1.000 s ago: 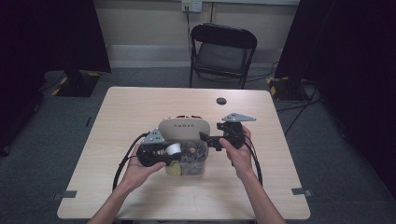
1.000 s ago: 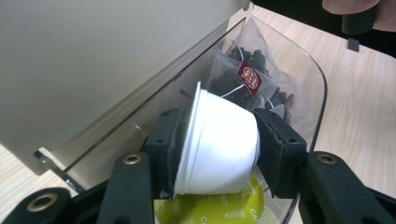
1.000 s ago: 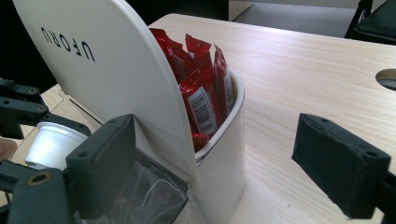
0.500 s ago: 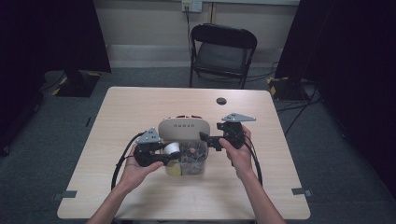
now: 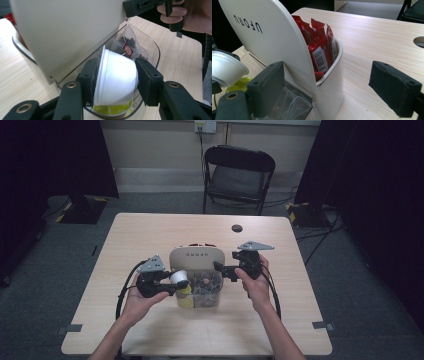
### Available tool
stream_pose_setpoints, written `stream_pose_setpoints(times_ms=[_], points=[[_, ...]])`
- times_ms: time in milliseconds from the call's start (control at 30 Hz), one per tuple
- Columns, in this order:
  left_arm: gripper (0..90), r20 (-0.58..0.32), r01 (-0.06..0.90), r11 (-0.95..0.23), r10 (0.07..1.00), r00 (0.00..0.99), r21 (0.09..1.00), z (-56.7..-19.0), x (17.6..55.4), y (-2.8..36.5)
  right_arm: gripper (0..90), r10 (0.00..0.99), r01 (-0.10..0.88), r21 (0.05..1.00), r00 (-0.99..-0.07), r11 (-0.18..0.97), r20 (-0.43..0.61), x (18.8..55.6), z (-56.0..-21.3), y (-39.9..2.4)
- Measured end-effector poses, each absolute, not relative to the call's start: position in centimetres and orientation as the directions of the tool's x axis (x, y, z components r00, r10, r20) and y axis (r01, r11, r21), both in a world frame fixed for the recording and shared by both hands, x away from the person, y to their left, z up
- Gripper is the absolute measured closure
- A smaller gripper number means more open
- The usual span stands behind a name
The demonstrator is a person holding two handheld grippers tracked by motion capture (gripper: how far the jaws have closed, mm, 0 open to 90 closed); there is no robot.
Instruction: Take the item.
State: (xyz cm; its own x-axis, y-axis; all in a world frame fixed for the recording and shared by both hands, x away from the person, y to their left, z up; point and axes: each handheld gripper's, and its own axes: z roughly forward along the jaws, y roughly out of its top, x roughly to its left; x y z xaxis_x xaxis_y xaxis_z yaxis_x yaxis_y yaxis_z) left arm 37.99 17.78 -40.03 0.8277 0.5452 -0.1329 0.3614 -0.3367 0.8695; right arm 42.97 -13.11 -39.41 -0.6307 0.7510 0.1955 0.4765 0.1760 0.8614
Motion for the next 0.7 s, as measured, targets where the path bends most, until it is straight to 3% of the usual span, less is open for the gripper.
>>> stream_pose_setpoints(times_ms=[700], points=[[54.6,-0.146,0.351,-0.304,0.536,0.831,0.885,-38.5,37.7,20.7,12.3,0.751,0.476,0.861,-0.630,0.176,0.195,43.0,-39.4,-13.1]])
